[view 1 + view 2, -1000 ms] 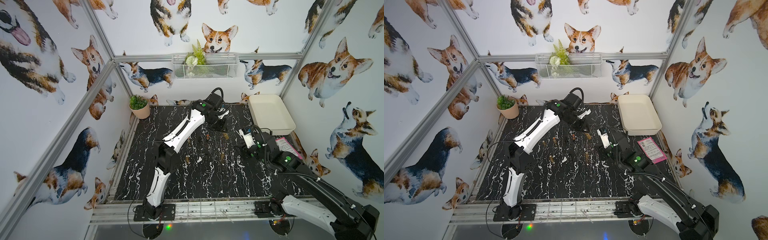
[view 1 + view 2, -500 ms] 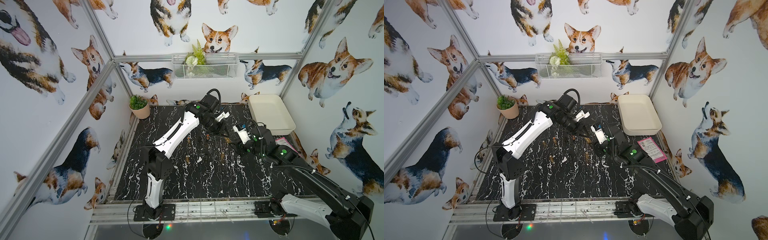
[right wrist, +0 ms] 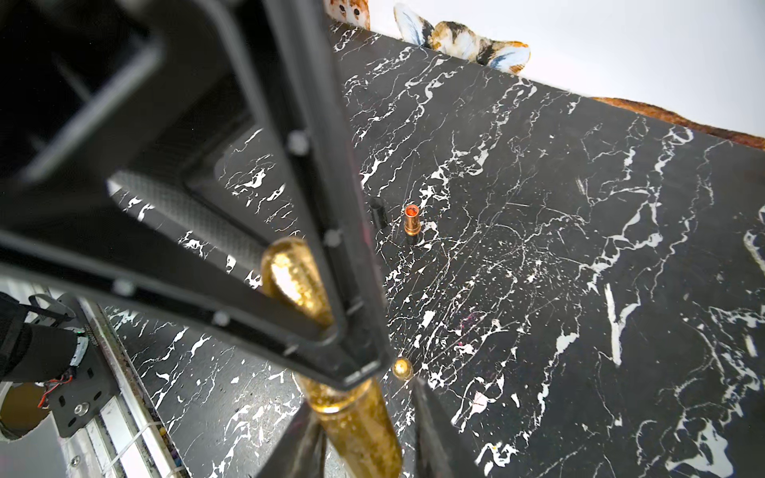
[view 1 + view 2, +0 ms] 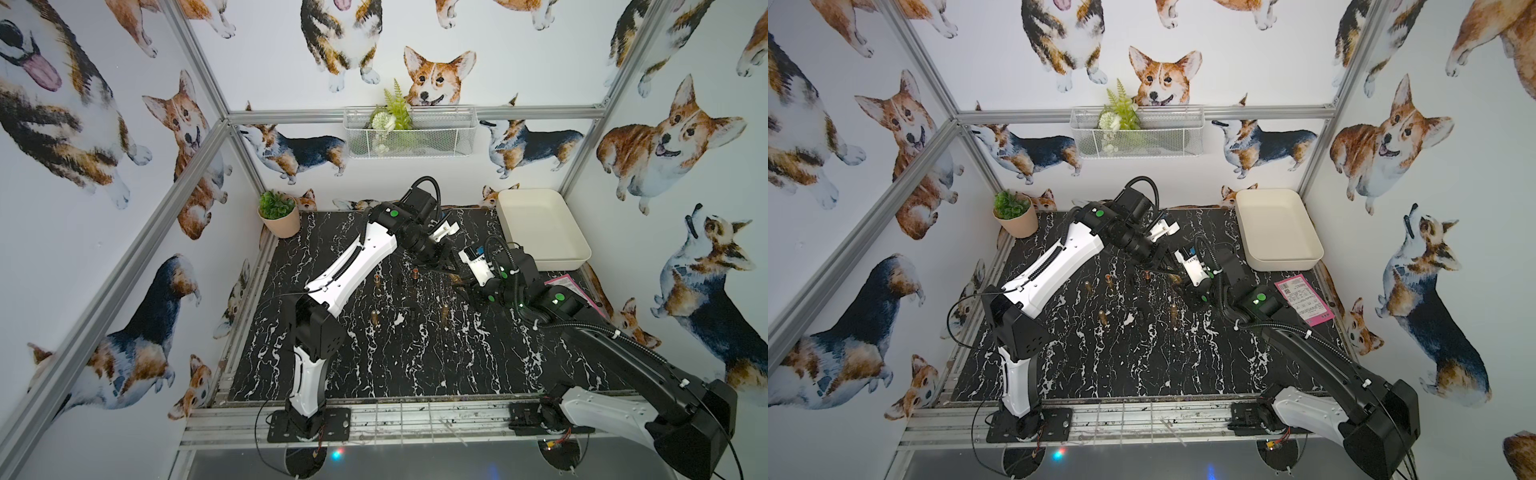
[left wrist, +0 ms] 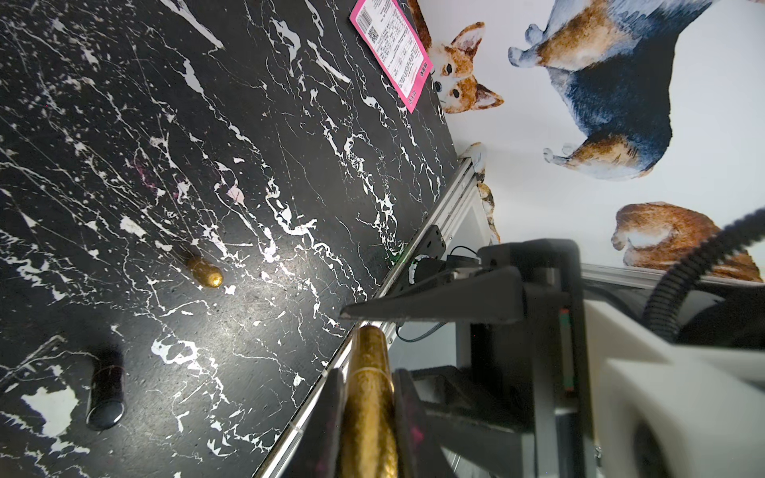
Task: Open the lipstick cap
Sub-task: Open the cover of the lipstick.
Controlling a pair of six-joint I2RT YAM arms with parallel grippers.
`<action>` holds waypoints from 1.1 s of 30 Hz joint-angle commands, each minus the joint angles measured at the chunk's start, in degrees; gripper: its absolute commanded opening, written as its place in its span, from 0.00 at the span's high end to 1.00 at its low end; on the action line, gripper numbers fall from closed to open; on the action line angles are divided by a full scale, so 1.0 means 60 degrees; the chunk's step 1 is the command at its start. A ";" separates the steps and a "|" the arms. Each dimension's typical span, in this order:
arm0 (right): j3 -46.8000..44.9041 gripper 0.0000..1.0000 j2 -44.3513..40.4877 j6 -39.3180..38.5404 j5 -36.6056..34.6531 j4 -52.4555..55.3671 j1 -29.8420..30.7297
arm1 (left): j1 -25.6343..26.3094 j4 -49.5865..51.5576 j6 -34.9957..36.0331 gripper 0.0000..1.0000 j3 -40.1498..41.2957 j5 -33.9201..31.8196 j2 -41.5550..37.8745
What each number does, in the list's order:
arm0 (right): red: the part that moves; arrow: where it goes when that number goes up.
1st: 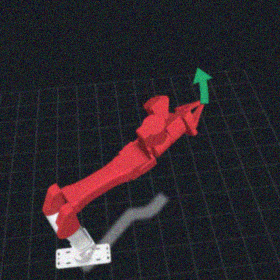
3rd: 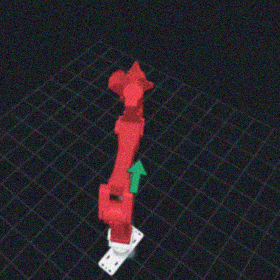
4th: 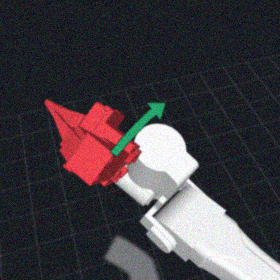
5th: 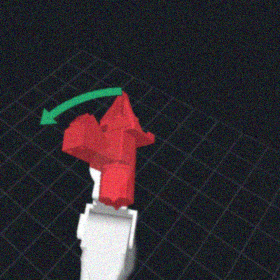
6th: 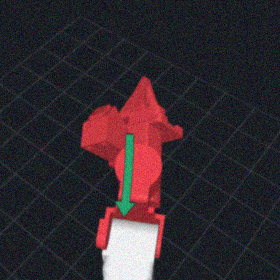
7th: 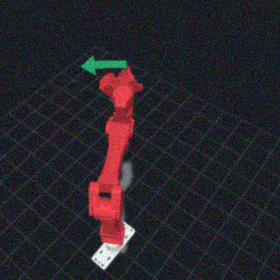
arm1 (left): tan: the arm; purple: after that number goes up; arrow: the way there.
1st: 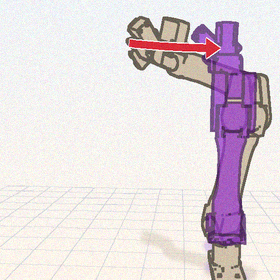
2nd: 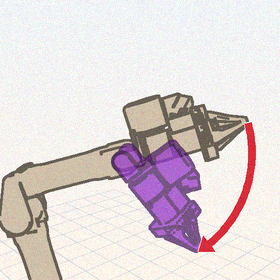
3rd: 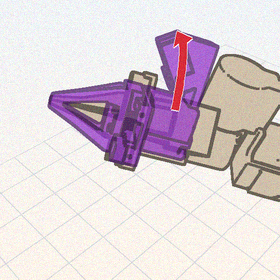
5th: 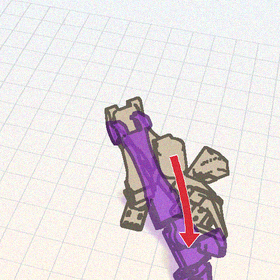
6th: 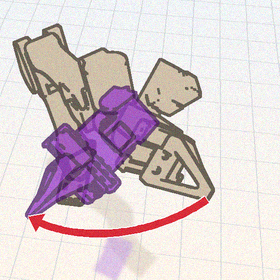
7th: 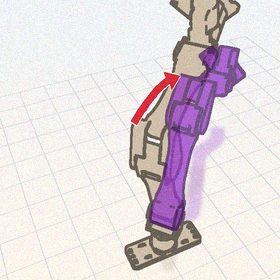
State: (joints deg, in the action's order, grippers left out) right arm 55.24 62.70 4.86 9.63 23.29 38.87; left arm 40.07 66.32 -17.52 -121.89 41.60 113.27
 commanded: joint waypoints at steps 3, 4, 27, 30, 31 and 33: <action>0.0148 0.78 0.0127 -0.0137 0.0277 -0.0220 -0.0004 | -0.0055 0.0018 0.0107 1.00 -0.0044 0.0213 0.0074; 0.0134 0.81 0.0120 -0.0150 0.0285 -0.0212 0.0003 | -0.0072 0.0029 0.0107 1.00 -0.0061 0.0227 0.0115; -0.0603 1.00 -0.0545 0.0376 0.0314 0.0037 0.0003 | -0.0825 -0.0392 -0.0288 1.00 -0.0355 -0.0317 0.0147; -0.0623 1.00 -0.0644 0.0405 0.0246 0.0145 -0.0004 | -0.0847 -0.0357 -0.0295 1.00 -0.0521 -0.0505 0.0214; -0.0637 1.00 -0.0740 0.0438 0.0192 0.0168 -0.0004 | -0.0838 -0.0435 -0.0335 1.00 -0.0516 -0.0715 0.0215; -0.0630 1.00 -0.0949 0.0528 0.0063 0.0244 -0.0004 | -0.0826 -0.0618 -0.0416 1.00 -0.0450 -0.1186 0.0273</action>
State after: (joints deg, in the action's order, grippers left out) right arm 51.48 58.59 6.61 11.07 24.29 38.87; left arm 35.22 64.16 -19.31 -124.46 38.81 114.48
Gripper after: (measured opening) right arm 0.182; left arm 0.189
